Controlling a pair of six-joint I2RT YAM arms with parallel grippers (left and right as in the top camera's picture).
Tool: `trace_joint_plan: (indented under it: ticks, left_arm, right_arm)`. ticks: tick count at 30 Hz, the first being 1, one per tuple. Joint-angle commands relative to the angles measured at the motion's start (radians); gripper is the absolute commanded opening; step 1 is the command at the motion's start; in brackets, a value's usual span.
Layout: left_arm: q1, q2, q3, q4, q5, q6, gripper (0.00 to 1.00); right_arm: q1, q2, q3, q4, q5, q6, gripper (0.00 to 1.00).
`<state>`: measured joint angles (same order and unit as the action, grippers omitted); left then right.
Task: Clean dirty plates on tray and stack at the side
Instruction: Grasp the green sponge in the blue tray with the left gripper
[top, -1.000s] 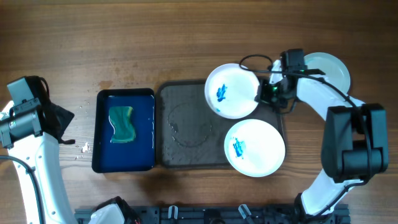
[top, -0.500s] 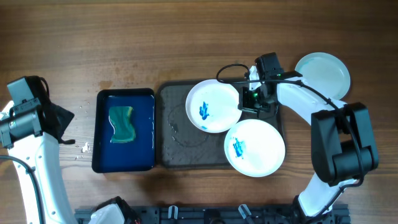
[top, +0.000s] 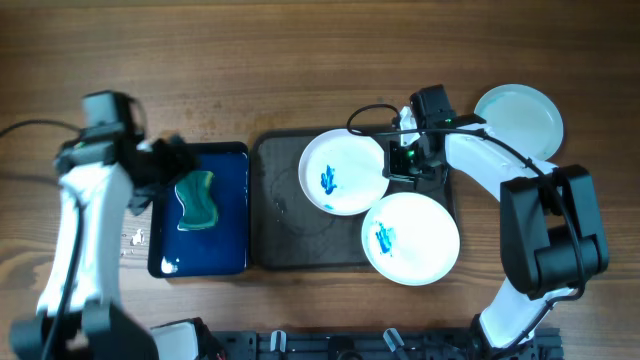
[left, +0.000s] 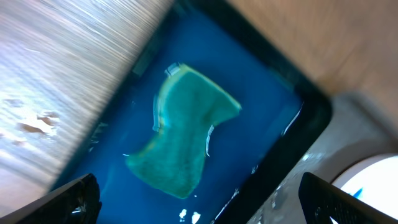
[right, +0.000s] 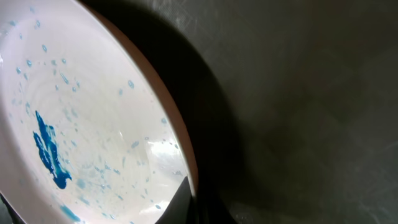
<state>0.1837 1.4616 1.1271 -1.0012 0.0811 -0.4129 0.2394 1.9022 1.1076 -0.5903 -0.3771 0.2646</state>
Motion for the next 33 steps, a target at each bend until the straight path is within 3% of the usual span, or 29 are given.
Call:
trace_joint_plan:
  ticks: [1,7,8,12,15,16,21,23,27,28,30,33]
  left_arm:
    - [-0.096,0.138,0.003,0.003,0.012,0.032,1.0]
    - [-0.15,0.304,0.003,0.001,0.014,0.044,0.99]
    - [-0.149,0.321,0.003,0.001,0.01,0.049,0.93]
    - [-0.149,0.358,0.003,0.007,0.003,0.136,0.97]
    - [-0.149,0.358,0.003,0.022,-0.021,0.178,0.77]
    - [-0.148,0.358,0.003,0.025,-0.032,0.174,0.75]
    - [-0.147,0.358,0.003,0.019,-0.034,0.171,0.17]
    - [-0.147,0.358,0.003,0.018,-0.034,0.171,0.08]
    - [-0.147,0.358,0.003,0.023,-0.035,0.171,0.07]
    - [-0.147,0.358,0.003,0.025,-0.034,0.171,0.11]
    - [-0.147,0.358,0.003,0.025,-0.034,0.171,0.64]
    - [-0.146,0.358,0.003,0.038,-0.034,0.171,0.74]
  right_arm:
    - [0.006,0.025,-0.009,-0.028,0.013,-0.034,0.05]
    - [0.006,0.025,-0.009,-0.032,0.013,-0.056,0.05]
    - [0.006,0.025,-0.009,-0.031,0.013,-0.056,0.04]
    - [0.006,0.025,-0.009,-0.037,0.013,-0.08,0.05]
    - [0.006,0.025,-0.009,-0.034,0.013,-0.082,0.05]
    - [0.006,0.025,-0.009,-0.033,0.013,-0.082,0.05]
    - [0.006,0.025,-0.009,-0.031,0.017,-0.083,0.05]
    - [0.006,0.025,-0.009,-0.032,0.017,-0.082,0.05]
    - [0.006,0.025,-0.009,-0.034,0.017,-0.082,0.05]
    - [0.006,0.025,-0.009,-0.034,0.017,-0.082,0.04]
    - [0.006,0.025,-0.009,-0.036,0.017,-0.082,0.04]
    - [0.006,0.025,-0.009,-0.036,0.017,-0.082,0.04]
